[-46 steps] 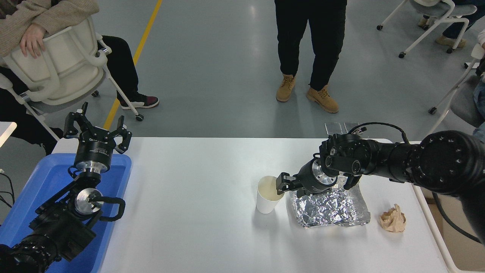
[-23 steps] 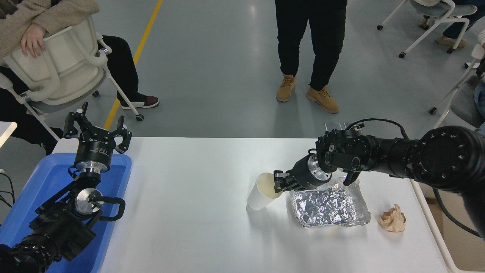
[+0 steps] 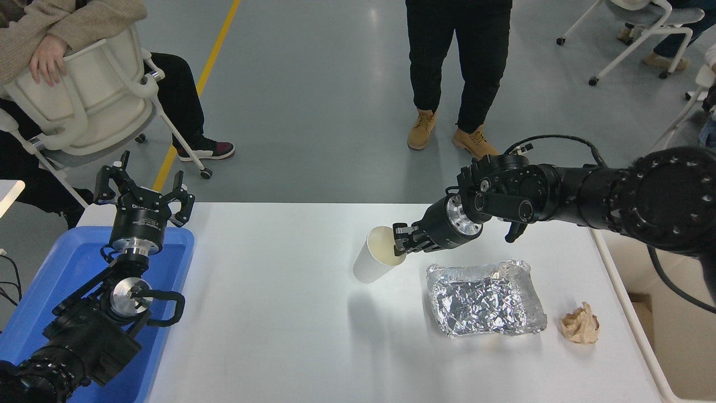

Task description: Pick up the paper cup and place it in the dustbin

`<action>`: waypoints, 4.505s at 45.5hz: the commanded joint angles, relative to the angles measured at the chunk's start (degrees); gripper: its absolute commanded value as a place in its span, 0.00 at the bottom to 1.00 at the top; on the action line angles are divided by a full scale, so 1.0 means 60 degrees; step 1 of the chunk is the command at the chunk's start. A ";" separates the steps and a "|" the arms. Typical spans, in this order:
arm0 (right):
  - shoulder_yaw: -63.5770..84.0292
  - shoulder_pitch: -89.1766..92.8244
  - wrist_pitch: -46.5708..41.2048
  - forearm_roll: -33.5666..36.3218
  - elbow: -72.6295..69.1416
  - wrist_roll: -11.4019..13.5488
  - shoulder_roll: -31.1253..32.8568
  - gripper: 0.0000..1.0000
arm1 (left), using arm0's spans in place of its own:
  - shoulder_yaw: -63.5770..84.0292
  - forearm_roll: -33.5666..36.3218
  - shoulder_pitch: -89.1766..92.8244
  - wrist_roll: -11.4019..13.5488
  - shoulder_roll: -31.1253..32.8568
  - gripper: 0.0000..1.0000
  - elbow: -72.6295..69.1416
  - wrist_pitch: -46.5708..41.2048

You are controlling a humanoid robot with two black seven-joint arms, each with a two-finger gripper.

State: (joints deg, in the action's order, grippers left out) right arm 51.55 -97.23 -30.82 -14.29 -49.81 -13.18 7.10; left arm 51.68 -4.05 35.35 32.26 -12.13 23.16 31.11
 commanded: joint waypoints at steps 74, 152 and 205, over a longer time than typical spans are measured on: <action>0.2351 0.3239 0.1489 0.2907 0.6498 0.1009 0.4881 0.00 | 0.0000 0.0002 -0.0003 0.0000 0.0000 0.99 -0.0007 0.0000; -0.3670 1.0727 0.4521 0.3553 0.7657 0.2621 0.3387 1.00 | 0.0000 0.0002 -0.0003 0.0000 -0.0015 0.99 -0.0007 0.0000; 0.1456 -0.2835 -0.0883 0.0582 0.0247 0.2621 0.6126 1.00 | 0.0000 0.0002 0.0012 0.0000 -0.0015 0.99 -0.0007 0.0000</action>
State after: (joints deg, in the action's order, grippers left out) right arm 57.03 -95.09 -25.88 -0.98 -38.52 2.33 43.07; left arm 51.68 -4.05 35.41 32.26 -12.21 23.17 31.11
